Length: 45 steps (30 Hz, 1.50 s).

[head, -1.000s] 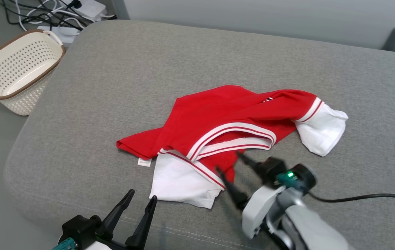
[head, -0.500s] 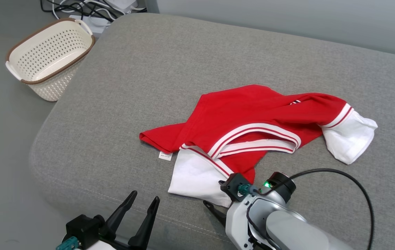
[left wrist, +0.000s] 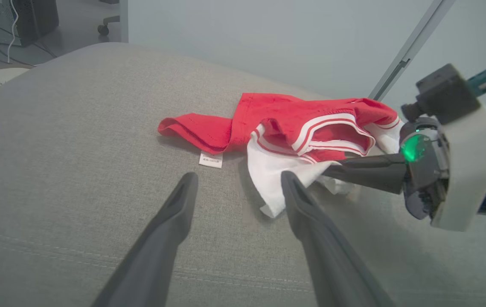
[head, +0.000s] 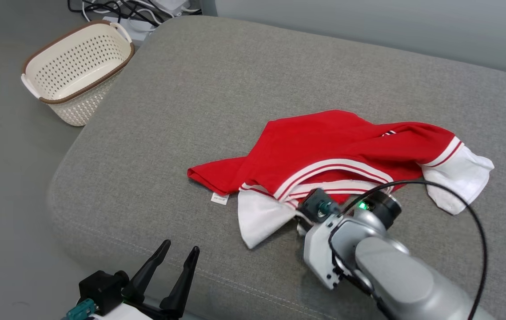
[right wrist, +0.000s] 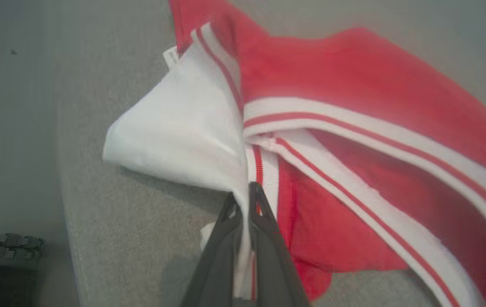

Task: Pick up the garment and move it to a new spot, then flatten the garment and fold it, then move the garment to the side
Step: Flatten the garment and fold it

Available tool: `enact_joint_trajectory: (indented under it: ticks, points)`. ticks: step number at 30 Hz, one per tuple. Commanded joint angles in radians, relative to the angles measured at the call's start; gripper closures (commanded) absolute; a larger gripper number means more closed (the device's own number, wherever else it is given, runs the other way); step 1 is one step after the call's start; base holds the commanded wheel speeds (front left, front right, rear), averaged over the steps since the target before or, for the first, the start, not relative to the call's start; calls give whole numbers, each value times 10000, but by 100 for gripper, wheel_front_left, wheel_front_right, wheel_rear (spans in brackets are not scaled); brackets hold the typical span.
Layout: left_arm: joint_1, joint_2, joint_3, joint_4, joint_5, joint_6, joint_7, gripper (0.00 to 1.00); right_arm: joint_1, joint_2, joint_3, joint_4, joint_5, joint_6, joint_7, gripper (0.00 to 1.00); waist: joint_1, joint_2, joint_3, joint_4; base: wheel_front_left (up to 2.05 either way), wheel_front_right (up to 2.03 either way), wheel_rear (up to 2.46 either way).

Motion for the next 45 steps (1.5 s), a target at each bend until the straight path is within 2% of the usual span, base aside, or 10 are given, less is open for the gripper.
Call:
enact_joint_trajectory:
  ticks: [1,11,12,18,22,23,24,25,35,45]
  points:
    - [-263,168,438,-200,0,-71,-59,0,-125,159,-654,-159,-223,10,-510,100,0,0,-111,-226,0,0,0]
    - [-100,184,591,-370,304,-71,-59,0,452,159,-5465,-134,-1934,10,-2538,100,0,0,-382,-1694,0,0,0]
    - [-100,184,591,-370,304,-71,-59,0,452,159,-5465,-134,-1934,10,-2538,100,0,0,-382,-1694,0,0,0]
    - [-237,318,581,-481,446,-71,-59,0,1323,159,-7699,-1106,-2894,10,-2694,100,0,0,-365,-2579,0,0,0]
    - [-411,458,334,-424,372,-71,-59,0,1955,159,-8088,-1865,-2946,10,-2337,100,0,0,-191,-2956,0,0,0]
    - [-471,510,203,-375,350,-71,-59,0,2114,159,-8117,-2037,-2796,10,-2240,79,0,0,-148,-3022,0,0,0]
    - [-518,567,28,-296,307,-71,-59,0,2262,159,-8178,-2194,-2666,10,-2145,11,0,0,-112,-3082,0,0,0]
    - [-575,625,-164,-233,263,-71,-59,0,2397,159,-8203,-2357,-2607,10,-2077,0,0,0,-79,-3131,0,0,0]
    - [-1268,860,-2042,243,198,-71,-59,0,3460,159,-8388,-4021,-2224,10,-2375,0,0,0,190,-3742,0,0,0]
    - [-1868,544,-1617,2115,543,-71,-59,0,4026,159,-8096,-4445,-1836,10,-2412,0,0,0,447,-4583,0,0,0]
